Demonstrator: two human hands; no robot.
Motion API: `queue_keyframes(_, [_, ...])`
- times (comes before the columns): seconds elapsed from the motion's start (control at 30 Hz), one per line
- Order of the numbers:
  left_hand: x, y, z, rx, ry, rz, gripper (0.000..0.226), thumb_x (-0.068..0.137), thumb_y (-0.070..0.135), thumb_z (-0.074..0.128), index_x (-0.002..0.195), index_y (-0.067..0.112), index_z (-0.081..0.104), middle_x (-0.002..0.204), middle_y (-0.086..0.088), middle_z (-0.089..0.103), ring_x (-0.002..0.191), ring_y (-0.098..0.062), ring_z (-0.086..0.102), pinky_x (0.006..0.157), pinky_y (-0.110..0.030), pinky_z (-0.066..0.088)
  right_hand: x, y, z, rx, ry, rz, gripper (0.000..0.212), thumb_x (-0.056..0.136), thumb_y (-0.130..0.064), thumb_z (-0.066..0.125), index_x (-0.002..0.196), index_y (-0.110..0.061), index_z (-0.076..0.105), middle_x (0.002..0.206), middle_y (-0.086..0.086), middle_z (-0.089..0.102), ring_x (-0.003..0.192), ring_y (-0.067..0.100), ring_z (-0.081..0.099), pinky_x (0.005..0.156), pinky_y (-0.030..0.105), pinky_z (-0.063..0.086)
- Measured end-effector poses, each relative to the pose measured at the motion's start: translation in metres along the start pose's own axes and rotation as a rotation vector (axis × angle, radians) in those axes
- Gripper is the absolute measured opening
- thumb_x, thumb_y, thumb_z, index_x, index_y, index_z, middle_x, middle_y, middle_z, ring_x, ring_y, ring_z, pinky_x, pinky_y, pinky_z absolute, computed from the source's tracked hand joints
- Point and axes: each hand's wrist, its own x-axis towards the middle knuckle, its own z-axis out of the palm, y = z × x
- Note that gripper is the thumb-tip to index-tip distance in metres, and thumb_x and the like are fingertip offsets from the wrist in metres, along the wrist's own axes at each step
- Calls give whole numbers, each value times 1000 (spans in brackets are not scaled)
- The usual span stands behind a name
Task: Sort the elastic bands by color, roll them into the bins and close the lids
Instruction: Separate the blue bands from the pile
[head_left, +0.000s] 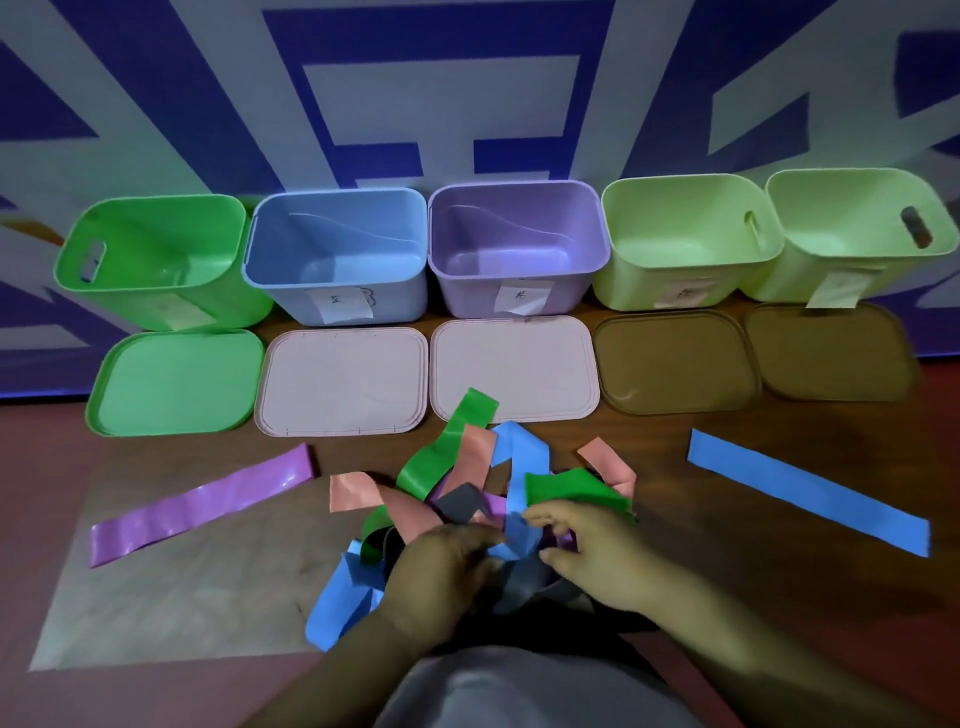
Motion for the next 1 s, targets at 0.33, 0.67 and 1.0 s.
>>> queue_keyframes(0.33, [3, 24, -83, -387, 229, -116, 59, 90, 6, 67, 116, 57, 58, 100, 27, 66, 92, -3, 64, 86, -20, 50, 26, -44, -11, 40, 57, -105, 51, 82, -15, 72, 128, -35, 59, 97, -17, 61, 80, -7, 53, 74, 1, 36])
queue_keyframes(0.67, [7, -6, -151, -573, 424, -191, 37, 92, -5, 60, 108, 27, 68, 89, 16, 72, 81, -2, 64, 73, -17, 51, 51, -93, -24, 410, -51, -194, 45, 92, -8, 64, 113, -48, 60, 77, -13, 56, 70, 5, 53, 72, 23, 45])
queue_keyframes(1.0, [41, 8, -147, -619, 423, -189, 28, 92, -6, 59, 107, 15, 68, 94, 8, 71, 77, 7, 66, 69, -9, 50, 27, -71, -60, 488, -67, -89, 41, 86, 1, 69, 119, -23, 70, 62, -9, 49, 60, 9, 42, 59, 21, 32])
